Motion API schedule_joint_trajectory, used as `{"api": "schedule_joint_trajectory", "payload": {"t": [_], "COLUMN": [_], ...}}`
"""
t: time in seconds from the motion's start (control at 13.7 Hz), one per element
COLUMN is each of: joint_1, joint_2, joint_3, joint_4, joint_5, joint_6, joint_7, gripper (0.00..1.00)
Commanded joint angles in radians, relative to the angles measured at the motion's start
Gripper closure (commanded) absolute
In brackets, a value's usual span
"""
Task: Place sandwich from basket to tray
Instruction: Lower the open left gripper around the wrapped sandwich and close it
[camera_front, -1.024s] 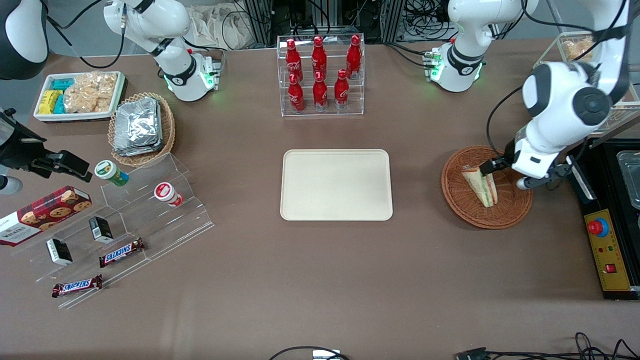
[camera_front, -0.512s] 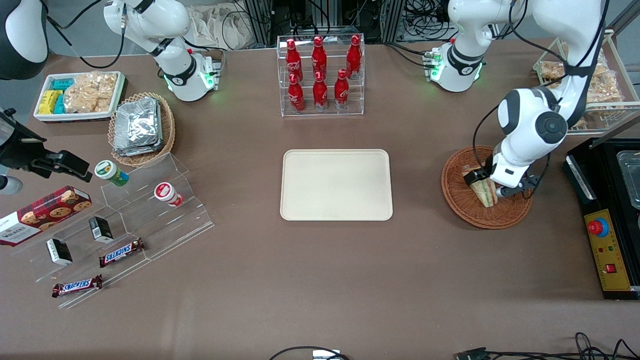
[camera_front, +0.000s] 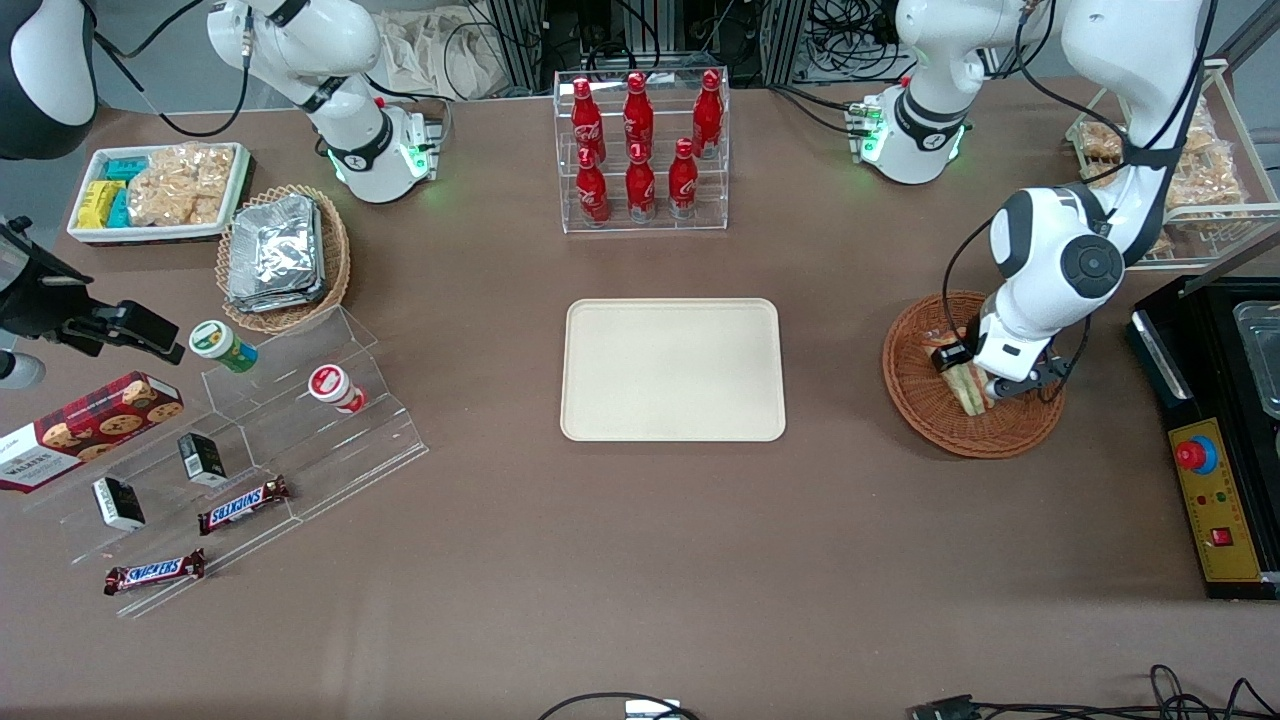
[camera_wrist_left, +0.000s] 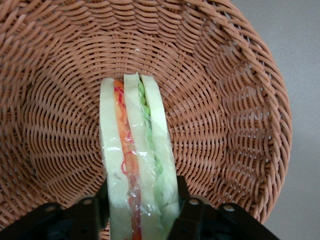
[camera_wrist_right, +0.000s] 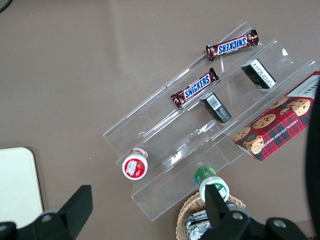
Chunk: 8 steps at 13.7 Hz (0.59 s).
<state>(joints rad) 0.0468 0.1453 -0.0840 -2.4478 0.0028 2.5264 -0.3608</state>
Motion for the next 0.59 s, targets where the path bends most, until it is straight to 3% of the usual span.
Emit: {"api": "schedule_joint_trajectory", "payload": {"t": [0.0, 0.37, 0.51], "joint_1": [0.007, 0.005, 0.002], "joint_2": [-0.012, -0.226, -0.272], "joint_3": [-0.003, 0.022, 0.062], "joint_4": [0.004, 0.090, 0.224], "joint_5": [0.019, 0.017, 0.009], "joint_6": [-0.006, -0.360, -0.579], "joint_7": [-0.007, 0.052, 0.117], "gripper": [1.00, 1.00, 1.00]}}
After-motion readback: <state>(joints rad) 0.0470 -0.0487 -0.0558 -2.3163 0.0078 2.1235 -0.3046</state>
